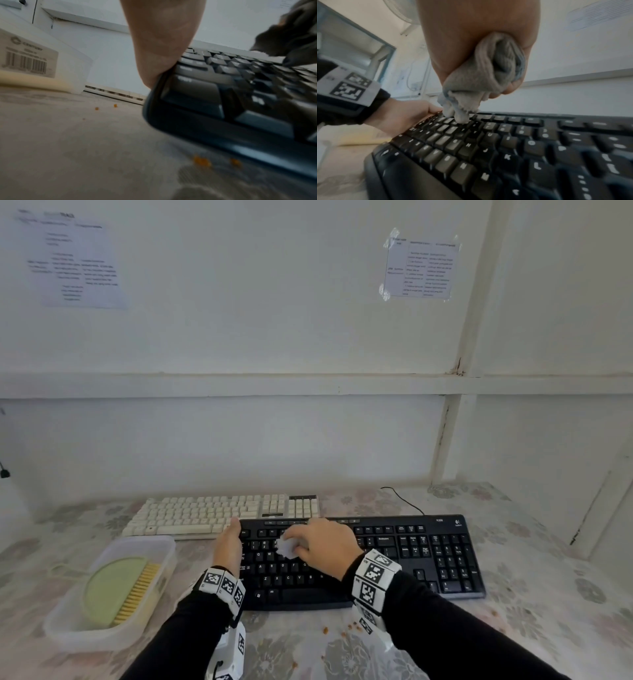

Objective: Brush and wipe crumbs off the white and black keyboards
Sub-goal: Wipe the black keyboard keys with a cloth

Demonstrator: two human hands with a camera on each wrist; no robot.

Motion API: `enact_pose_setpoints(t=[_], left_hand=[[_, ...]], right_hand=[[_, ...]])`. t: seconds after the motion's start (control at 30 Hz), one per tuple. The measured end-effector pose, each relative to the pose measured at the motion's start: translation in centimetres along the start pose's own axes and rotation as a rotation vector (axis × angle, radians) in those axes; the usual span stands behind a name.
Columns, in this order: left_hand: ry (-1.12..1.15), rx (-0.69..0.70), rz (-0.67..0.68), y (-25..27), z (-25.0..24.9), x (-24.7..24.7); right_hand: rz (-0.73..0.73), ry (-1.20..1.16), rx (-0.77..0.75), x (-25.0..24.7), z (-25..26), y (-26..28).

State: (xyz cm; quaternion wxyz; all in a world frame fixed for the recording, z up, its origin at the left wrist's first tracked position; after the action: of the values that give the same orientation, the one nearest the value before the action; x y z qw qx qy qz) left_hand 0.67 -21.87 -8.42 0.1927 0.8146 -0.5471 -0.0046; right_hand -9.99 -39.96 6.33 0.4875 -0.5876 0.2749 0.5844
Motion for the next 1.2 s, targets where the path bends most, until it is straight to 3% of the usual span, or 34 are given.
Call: enact_pose_setpoints(t=[0.1,0.33,0.43,0.53,0.67,0.83,1.0,1.2], left_hand=[[-0.014,0.001,-0.001,0.0,0.0,-0.1],[-0.031,0.022,0.002,0.0,-0.1,-0.2],[-0.024,0.023,-0.011,0.0,-0.1,-0.3],[-0.016,-0.001,-0.008,0.0,0.1,-0.2],[0.003,-0.044,0.001,-0.7,0.9,-0.4],[0.017,-0.082,0.027,-6.4,4.8,-1.3],[-0.027,-0.017,0.082,0.5,0.1,-0.2],[0.042,-0.063,0.075,-0.6,1.1,0.0]], right_hand=[[0.006,0.044,0.052,-0.2,-1.6,0.4],[0.088,0.156,0.382,-3.2,-10.2,3.7],[0.047,0.220,0.486,-4.5,-12.1,4.4],[-0.051,0.184,0.437,-4.9,-10.7,3.7],[-0.104,0.056,0.240,-4.3,-4.9,1.3],[-0.116,-0.015,0.028,-1.8,2.7,-2.0],[-0.043,0.004,0.002,1.2,6.1,-5.1],[-0.035,0.053,0.076,0.7,3.6,-4.8]])
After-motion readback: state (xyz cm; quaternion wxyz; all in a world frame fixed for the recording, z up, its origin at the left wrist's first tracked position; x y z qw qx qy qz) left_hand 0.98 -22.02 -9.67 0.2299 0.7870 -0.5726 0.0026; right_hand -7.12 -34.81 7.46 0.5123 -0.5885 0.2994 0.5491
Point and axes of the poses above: each hand's wrist, its own y-axis away from the middle knuckle, its own x-axis out of the palm, z = x × y, the point moved 7 cm from there along -y, towards the middle knuckle, and after that the axes turned 7 degrees about -z, right-handed, at the moved point
